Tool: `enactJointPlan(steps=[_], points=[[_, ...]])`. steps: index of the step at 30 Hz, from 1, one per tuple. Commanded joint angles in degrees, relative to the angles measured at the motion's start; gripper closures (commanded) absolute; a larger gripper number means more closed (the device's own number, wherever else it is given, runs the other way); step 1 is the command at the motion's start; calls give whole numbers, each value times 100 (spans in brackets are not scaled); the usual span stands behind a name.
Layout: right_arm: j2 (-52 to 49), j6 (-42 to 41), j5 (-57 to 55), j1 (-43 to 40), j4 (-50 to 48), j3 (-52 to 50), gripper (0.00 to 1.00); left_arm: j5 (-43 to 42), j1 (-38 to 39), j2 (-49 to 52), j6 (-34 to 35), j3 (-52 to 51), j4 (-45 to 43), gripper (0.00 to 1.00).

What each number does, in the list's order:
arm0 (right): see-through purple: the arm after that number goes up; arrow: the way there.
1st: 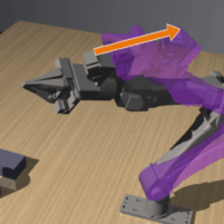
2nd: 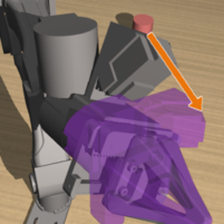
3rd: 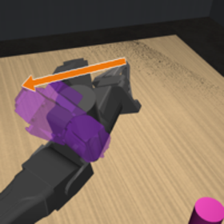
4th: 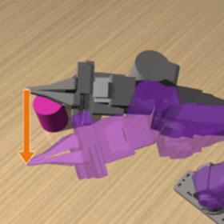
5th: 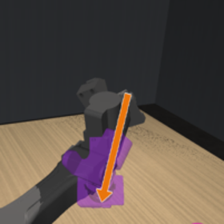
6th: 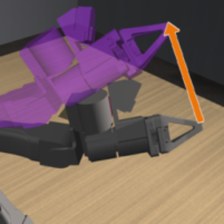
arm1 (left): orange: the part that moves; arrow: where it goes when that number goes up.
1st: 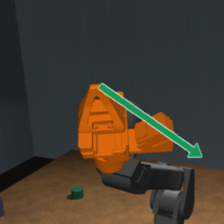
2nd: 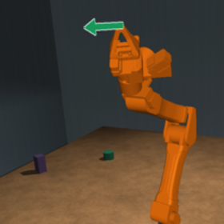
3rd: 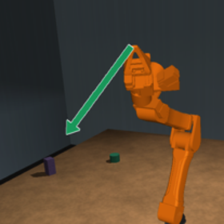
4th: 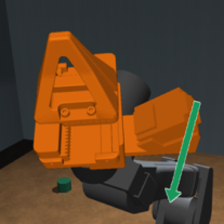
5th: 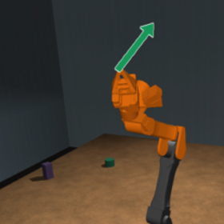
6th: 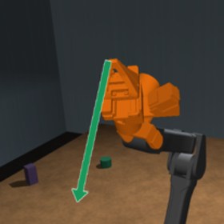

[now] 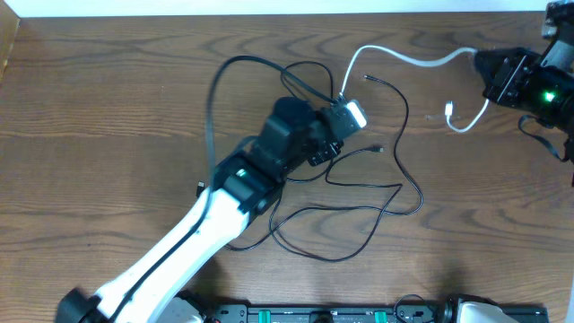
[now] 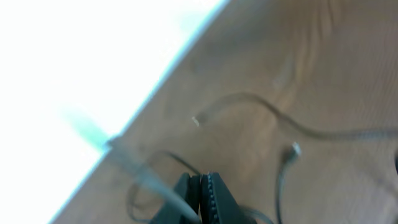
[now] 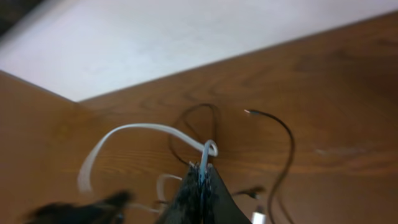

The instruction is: Untangle cables

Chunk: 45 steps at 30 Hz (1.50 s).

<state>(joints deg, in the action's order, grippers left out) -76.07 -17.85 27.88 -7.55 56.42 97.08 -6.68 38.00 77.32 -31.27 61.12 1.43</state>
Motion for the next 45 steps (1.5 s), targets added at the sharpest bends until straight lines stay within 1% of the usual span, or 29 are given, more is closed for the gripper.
enactJointPlan(steps=[1, 5, 7, 12, 15, 19, 21, 25, 29, 32, 34, 36, 40, 45], points=[[-146, 503, -306, -26, 153, 68, 99, 118, 7, -433, 94, 98, -262, 92], [-299, 894, -35, 59, 435, 68, 99, 118, 7, -800, 96, 101, -754, 93], [-354, 1064, -7, 105, 560, 68, 99, 116, 7, -975, 236, 101, -960, 93], [-455, 1414, -11, 144, 730, 68, 99, 118, 7, -1412, 1561, 101, -1565, 92], [-463, 1482, -4, 157, 737, 68, 99, 116, 7, -1582, 2020, 101, -1838, 92], [-468, 1558, 118, 166, 774, 68, 99, 118, 7, -1628, 2065, 98, -1805, 93], [-468, 1818, 476, 166, 774, 68, 99, 118, 7, -1582, 2065, 98, -1696, 92], [-468, 2608, 1480, 166, 839, 68, 99, 116, 7, -1469, 2065, 98, -1661, 92], [-472, 3718, 2369, 166, 1145, 68, 99, 116, 7, -1379, 2070, 98, -1683, 93], [-472, 4330, 2505, 216, 1419, 66, 99, 116, 7, -1366, 2094, 98, -1700, 92], [-474, 4579, 2505, 319, 1558, 63, 99, 116, 7, -1368, 2092, 98, -1700, 93], [-474, 4760, 2505, 450, 1650, 57, 99, 116, 7, -1364, 2111, 98, -1700, 92], [-483, 5071, 2503, 844, 1670, -2, 99, 114, 7, -1329, 2417, 98, -1781, 93], [-498, 5617, 2500, 1390, 1663, -162, 99, 116, 7, -1263, 2643, 98, -1884, 93]])
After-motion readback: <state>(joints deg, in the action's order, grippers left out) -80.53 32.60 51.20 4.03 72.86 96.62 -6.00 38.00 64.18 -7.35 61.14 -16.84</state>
